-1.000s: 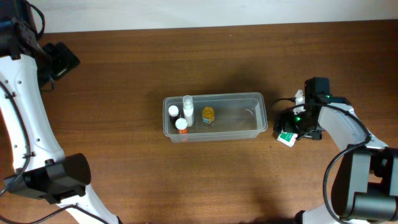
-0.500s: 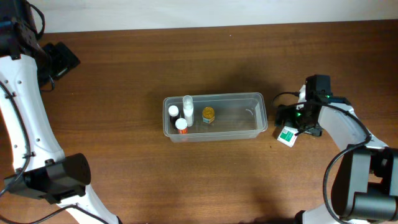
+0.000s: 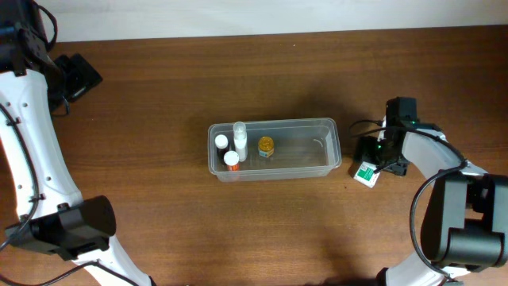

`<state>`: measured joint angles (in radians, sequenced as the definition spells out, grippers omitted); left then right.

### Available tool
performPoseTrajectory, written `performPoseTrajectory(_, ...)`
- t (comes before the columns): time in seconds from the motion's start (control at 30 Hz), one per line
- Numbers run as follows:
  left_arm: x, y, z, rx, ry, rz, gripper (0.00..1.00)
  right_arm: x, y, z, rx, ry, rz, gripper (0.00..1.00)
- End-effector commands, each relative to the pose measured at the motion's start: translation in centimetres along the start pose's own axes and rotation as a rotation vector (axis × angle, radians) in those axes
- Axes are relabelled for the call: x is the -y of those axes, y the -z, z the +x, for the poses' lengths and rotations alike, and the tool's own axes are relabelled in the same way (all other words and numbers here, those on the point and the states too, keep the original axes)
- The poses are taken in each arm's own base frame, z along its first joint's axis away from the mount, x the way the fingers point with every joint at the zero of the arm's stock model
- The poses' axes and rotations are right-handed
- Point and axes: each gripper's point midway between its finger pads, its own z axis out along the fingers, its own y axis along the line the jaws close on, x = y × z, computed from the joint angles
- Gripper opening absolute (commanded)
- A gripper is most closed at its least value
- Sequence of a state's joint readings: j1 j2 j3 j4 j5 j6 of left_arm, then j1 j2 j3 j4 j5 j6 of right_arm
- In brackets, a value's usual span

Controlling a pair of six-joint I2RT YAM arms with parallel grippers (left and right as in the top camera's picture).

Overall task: Pack container
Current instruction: 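Lower the right gripper and grasp the medicine box's end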

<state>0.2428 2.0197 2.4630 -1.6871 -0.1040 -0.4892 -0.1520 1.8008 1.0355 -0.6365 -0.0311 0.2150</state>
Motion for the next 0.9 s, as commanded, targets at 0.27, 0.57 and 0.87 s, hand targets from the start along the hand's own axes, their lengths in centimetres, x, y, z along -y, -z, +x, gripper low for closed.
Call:
performPoseTrajectory(0.27, 0.0, 0.6, -0.1, 0.016, -0.012, 0.01, 1.0, 0.5, -0.6, 0.7, -0.034, -0.011, 0.015, 0.54)
performPoseTrajectory(0.57, 0.0, 0.6, -0.1, 0.016, -0.012, 0.01, 1.0, 1.1, 0.8, -0.1, -0.017, 0.012, 0.056, 0.48)
performPoseTrajectory(0.87, 0.0, 0.6, -0.1, 0.016, -0.012, 0.01, 1.0, 0.9, 2.3, -0.8, 0.025, 0.021, 0.048, 0.47)
